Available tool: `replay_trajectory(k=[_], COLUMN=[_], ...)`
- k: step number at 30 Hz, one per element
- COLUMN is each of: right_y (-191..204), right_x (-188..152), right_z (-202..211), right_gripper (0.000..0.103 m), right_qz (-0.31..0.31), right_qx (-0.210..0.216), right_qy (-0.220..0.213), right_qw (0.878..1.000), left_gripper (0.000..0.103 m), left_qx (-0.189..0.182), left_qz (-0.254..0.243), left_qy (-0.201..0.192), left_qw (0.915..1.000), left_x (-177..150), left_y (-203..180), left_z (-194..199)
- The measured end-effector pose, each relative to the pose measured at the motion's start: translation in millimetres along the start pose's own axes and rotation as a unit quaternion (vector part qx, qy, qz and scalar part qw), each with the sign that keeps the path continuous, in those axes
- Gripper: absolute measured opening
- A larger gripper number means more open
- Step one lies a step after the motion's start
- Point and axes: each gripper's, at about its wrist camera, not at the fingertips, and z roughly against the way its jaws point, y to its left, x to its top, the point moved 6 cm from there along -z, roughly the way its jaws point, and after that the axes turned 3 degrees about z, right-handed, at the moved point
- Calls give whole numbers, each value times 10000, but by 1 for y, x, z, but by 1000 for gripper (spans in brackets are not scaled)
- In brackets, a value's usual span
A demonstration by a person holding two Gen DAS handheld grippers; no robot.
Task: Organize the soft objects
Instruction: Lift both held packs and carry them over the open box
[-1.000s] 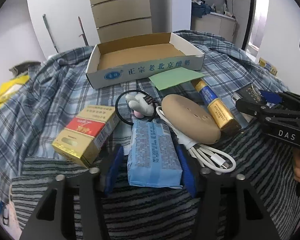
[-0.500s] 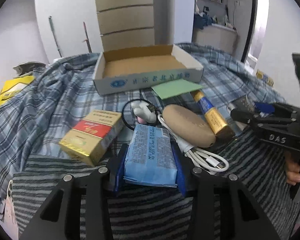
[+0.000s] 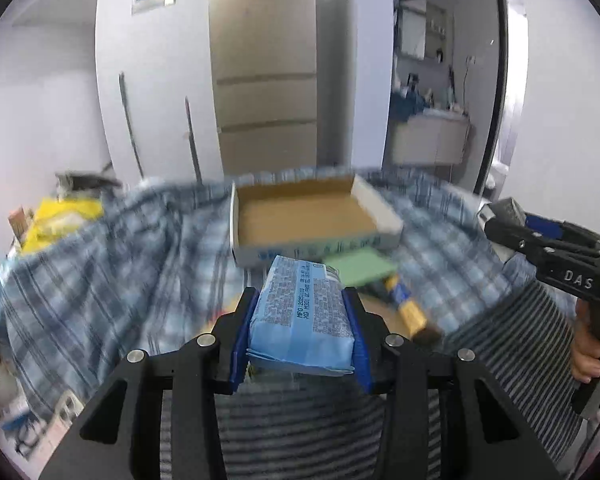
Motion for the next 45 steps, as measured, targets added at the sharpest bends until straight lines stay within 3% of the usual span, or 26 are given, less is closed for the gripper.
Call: replay_trajectory(k=[5, 10, 18, 20, 23, 33, 37, 39, 41, 45], right_y=[24, 44, 42, 36, 29, 12, 17, 21, 26, 28], right_x=[52, 103, 171, 183, 187, 150, 134, 122, 113, 92], right_z=[23, 28, 0, -6, -15, -80, -110, -127, -137, -156], right_gripper=[62, 62, 62, 62, 62, 62, 62, 62, 62, 62], right_qz=[429, 623, 36, -24, -82, -26, 104, 311, 430, 416], right_qx=[-149, -254, -389, -508, -549, -572, -510, -695, -611, -472], right_qy=[-596, -1113, -1387, -1480, -1522, -761, -458, -209, -36, 357], right_qw=[9972, 9915, 9896, 9877, 9868, 9955, 9976, 9969, 9972, 9974], left_gripper=[44, 44, 44, 44, 44, 44, 44, 44, 44, 44], left_qx=[-97, 89, -8, -121, 12, 350, 231, 421, 601, 432], left_qz=[-5, -92, 280, 395, 374, 210, 256, 207, 150, 239], left_qy=[-711, -1336, -1681, -1680, -1731, -1093, -446, -129, 69, 620], left_qw=[9974, 9910, 9854, 9849, 9842, 9932, 9984, 9988, 9981, 9969], left_x=[56, 108, 173, 184, 189, 164, 143, 131, 117, 98], left_y=[3, 4, 6, 8, 12, 23, 33, 38, 42, 41], left_z=[25, 39, 19, 14, 4, -86, -138, -160, -173, -199])
